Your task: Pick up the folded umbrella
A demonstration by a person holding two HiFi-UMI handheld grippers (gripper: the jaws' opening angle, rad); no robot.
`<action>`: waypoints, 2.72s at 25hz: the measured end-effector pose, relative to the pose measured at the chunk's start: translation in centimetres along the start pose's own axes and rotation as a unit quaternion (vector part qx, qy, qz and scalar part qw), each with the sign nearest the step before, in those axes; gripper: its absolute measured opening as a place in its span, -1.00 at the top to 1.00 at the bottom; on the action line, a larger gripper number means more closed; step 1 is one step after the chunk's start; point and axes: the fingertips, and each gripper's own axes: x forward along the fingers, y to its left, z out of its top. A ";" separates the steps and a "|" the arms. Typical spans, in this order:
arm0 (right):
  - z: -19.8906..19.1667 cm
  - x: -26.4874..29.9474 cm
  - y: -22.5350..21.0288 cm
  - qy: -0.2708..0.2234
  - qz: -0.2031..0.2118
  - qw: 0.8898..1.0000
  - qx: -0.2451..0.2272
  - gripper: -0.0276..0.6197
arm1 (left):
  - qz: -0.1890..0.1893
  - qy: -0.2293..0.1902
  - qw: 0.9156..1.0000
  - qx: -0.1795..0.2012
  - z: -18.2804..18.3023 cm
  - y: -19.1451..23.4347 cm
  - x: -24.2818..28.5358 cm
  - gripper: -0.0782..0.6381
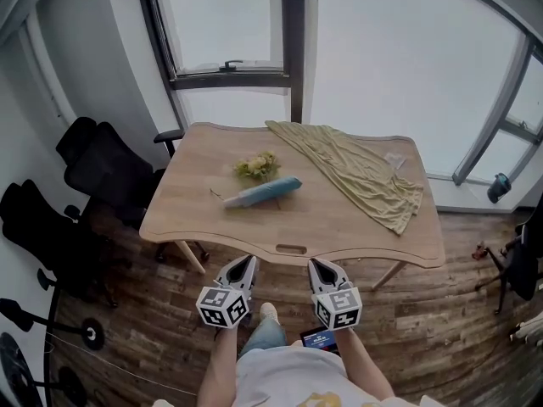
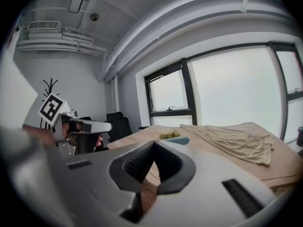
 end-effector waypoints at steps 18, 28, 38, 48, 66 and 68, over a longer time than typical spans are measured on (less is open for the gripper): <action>-0.5 18.8 -7.5 0.066 -0.020 0.997 0.019 0.88 | 0.019 0.064 0.997 0.030 0.5 13.8 15.1 0.73; 1.1 25.9 -12.4 0.078 -0.070 0.994 0.027 0.88 | -0.022 0.088 0.995 0.034 2.1 19.1 24.2 0.73; 1.7 27.1 -13.7 0.078 -0.094 0.992 0.034 0.88 | -0.035 0.102 0.993 0.051 2.2 20.3 27.8 0.73; 0.5 28.7 -15.0 0.081 -0.087 0.992 0.044 0.88 | -0.025 0.107 0.991 0.072 1.7 21.2 29.2 0.73; -2.3 32.6 -16.9 0.118 -0.064 0.989 0.068 0.88 | -0.071 0.241 0.960 0.120 -3.7 22.6 32.4 0.72; -2.9 32.9 -17.5 0.125 -0.065 0.987 0.074 0.88 | -0.078 0.257 0.955 0.130 -4.3 22.8 33.2 0.72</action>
